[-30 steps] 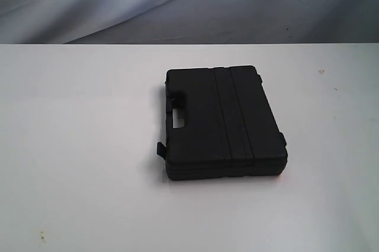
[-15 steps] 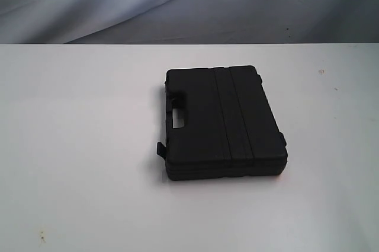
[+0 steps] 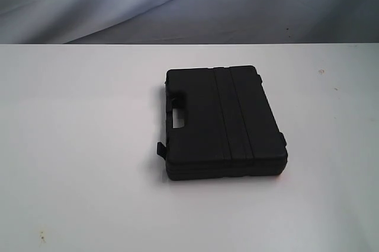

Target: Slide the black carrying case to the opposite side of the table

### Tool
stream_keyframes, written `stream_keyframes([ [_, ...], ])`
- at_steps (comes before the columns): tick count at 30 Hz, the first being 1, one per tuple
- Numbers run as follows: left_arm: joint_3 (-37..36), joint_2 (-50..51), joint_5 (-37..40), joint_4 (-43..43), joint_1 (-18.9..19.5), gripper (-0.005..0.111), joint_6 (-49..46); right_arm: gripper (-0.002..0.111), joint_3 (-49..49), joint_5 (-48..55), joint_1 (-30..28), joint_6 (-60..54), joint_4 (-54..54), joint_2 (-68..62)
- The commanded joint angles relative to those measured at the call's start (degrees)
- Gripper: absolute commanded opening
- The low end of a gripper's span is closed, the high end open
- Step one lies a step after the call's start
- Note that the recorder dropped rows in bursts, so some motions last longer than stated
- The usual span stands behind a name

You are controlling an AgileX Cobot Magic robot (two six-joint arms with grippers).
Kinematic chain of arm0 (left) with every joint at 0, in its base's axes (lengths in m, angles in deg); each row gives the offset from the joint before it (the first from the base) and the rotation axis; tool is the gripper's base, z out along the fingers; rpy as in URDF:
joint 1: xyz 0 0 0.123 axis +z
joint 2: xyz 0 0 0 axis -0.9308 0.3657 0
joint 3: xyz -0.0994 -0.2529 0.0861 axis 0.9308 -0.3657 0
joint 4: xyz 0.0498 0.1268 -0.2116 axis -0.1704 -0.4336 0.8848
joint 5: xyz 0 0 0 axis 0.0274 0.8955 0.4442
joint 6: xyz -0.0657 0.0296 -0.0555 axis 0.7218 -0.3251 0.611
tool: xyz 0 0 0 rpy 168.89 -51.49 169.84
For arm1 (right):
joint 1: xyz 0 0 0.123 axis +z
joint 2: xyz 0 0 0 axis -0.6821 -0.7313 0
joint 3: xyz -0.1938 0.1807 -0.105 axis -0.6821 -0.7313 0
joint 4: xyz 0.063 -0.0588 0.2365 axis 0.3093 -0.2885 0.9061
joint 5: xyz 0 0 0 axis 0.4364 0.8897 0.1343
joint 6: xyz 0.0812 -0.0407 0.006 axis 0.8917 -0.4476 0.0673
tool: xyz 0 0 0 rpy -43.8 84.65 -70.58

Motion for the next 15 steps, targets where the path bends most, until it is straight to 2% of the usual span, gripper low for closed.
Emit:
stream_keyframes([
  [1, 6.42, 12.30, 17.24, 17.92, 0.14, 0.000, -19.57, 0.000, -0.23, -0.20, -0.40, -0.28, 0.34, 0.30],
  [5, 9.95, 24.10, 25.96, 19.57, 0.14, 0.000, -19.30, 0.000, -0.23, -0.20, -0.40, -0.28, 0.34, 0.30],
  [15, 10.25, 40.59, 25.68, 17.51, 0.14, 0.000, -17.22, 0.000, -0.23, -0.20, -0.40, -0.16, 0.66, 0.30],
])
